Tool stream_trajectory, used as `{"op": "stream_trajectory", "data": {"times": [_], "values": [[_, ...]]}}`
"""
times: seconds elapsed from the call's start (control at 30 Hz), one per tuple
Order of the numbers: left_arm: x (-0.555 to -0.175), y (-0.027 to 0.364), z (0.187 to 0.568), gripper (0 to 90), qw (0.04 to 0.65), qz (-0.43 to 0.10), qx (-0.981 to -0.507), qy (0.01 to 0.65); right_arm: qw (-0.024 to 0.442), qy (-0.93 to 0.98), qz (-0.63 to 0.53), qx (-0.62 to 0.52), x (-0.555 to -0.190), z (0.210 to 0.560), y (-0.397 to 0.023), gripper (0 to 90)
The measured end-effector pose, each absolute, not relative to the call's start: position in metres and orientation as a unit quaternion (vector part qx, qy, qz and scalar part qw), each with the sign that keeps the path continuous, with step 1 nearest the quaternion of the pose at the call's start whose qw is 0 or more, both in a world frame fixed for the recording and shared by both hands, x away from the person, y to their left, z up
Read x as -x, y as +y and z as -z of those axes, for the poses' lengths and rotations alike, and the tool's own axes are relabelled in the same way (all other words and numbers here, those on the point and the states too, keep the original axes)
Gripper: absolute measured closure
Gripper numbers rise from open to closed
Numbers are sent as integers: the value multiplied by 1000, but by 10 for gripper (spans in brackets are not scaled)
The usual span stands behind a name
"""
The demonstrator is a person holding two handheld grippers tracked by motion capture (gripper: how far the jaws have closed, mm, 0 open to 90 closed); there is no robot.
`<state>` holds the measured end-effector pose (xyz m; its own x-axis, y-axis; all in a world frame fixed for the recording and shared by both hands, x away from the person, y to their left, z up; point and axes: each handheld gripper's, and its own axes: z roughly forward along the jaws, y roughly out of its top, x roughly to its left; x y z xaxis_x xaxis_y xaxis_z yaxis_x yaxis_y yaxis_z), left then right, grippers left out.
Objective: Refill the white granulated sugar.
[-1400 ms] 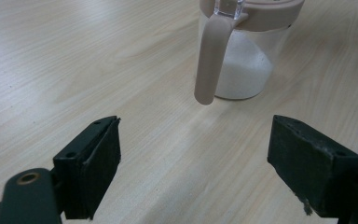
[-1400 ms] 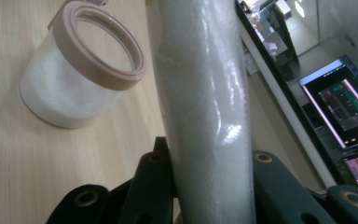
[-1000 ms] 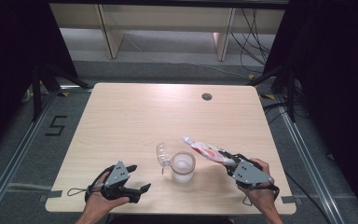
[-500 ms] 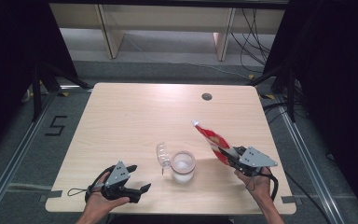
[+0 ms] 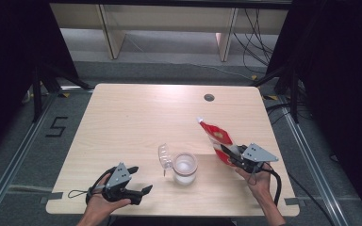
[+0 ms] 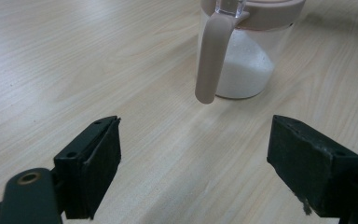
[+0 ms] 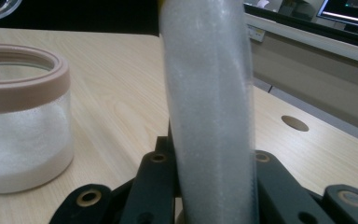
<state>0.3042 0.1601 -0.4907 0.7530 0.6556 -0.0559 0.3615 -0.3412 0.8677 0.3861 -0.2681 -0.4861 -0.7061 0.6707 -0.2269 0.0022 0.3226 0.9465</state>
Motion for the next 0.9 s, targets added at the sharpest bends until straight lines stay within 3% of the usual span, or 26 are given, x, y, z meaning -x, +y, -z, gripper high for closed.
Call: {"op": "stream_trajectory", "data": {"times": [0.9], "values": [[-304, 161, 490, 169, 480, -154, -803, 318, 277, 745, -557, -241, -387, 493, -284, 795]]}}
